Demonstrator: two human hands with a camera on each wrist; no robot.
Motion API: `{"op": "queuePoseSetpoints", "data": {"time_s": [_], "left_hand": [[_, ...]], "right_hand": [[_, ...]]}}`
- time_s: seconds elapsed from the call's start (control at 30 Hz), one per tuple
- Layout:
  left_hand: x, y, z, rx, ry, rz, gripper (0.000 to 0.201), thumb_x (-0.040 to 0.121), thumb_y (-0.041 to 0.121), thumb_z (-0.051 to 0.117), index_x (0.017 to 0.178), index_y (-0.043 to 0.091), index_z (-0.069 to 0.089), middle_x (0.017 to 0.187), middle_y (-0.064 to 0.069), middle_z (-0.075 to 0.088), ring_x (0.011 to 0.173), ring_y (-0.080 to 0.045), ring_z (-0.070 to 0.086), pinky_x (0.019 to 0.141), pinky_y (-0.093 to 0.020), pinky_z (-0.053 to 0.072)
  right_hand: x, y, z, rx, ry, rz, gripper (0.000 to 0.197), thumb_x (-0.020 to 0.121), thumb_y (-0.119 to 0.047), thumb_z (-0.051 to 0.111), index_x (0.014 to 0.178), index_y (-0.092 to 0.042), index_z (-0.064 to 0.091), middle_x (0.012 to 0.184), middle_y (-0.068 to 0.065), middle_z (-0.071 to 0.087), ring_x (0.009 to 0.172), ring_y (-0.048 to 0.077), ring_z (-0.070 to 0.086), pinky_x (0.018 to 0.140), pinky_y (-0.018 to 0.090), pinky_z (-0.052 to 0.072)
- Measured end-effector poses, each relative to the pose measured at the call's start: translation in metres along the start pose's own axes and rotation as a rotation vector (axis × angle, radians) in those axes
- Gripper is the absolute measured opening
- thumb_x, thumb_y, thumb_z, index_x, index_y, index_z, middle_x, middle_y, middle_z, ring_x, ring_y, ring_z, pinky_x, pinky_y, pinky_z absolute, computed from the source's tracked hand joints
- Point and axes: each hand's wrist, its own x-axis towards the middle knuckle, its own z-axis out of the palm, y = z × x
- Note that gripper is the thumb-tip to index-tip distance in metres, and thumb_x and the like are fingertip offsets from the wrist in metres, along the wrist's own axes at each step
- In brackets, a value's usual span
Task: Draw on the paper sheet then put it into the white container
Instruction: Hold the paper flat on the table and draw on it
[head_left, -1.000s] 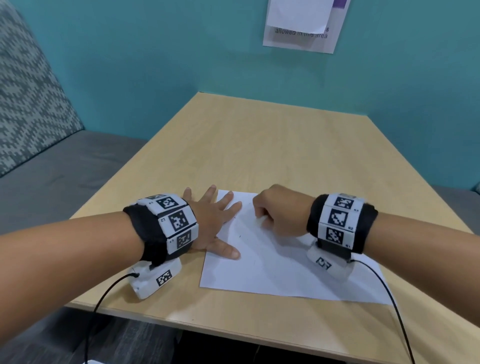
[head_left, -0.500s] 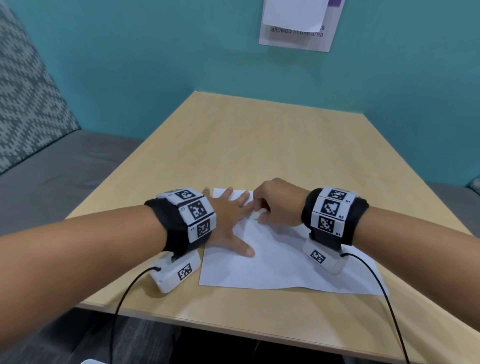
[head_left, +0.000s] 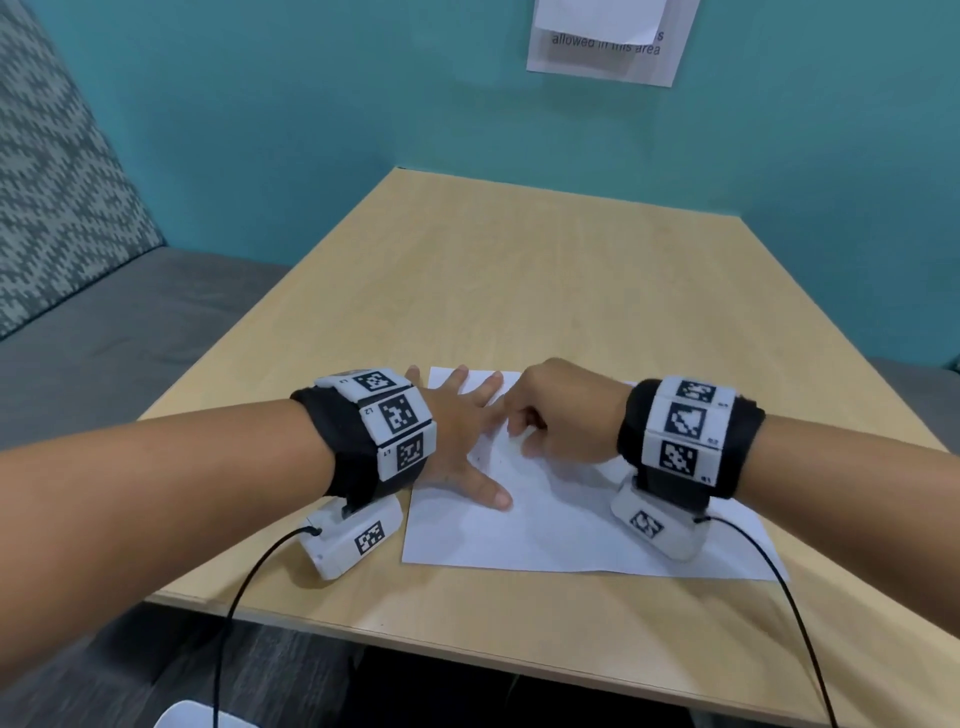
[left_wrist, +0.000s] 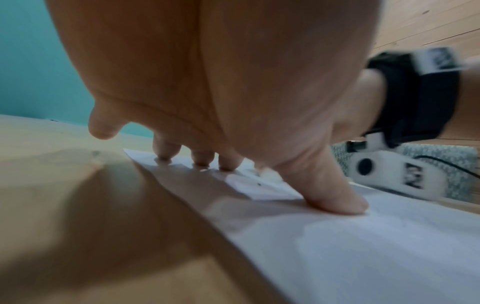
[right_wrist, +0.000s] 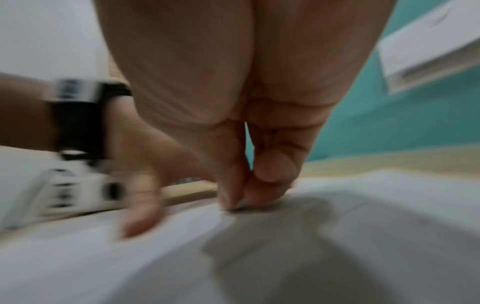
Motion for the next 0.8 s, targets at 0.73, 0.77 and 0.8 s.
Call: {"op": "queuePoseSetpoints", "data": {"time_s": [0.73,0.77,0.8], "left_hand": [[-0.002,0.002,-0.003,0.008,-0.017,0.008,0.093,0.076,0.084,0.049,0.153,0.045,0.016,0.163,0.008,-0.025,0.151,-0.032,-0.019,0.112,-0.073,-0.002],[-0.001,0.002,-0.002,0.016,-0.015,0.002,0.101,0.074,0.086,0.048,0.155,0.043,0.005,0.163,0.009,-0.024,0.151,-0.031,-0.018,0.112,-0.072,-0.001],[0.000,0.001,-0.001,0.024,-0.013,-0.009,0.110,0.073,0.088,0.047,0.156,0.041,-0.007,0.164,0.009,-0.024,0.151,-0.031,-0.017,0.112,-0.072,-0.001]], "right_hand": [[-0.013,-0.016,0.009,0.067,-0.060,-0.072,0.009,0.077,-0.012,0.066,0.086,-0.013,0.069,0.080,-0.001,0.067,0.073,0.016,0.059,0.070,0.028,0.050],[-0.007,-0.008,0.004,0.041,-0.039,-0.027,0.006,0.077,-0.012,0.066,0.083,-0.013,0.068,0.076,-0.003,0.065,0.072,0.016,0.058,0.069,0.028,0.049],[-0.001,0.002,-0.003,0.023,0.001,0.021,0.004,0.076,-0.011,0.067,0.079,-0.014,0.066,0.072,-0.005,0.061,0.070,0.016,0.056,0.067,0.027,0.047]]}}
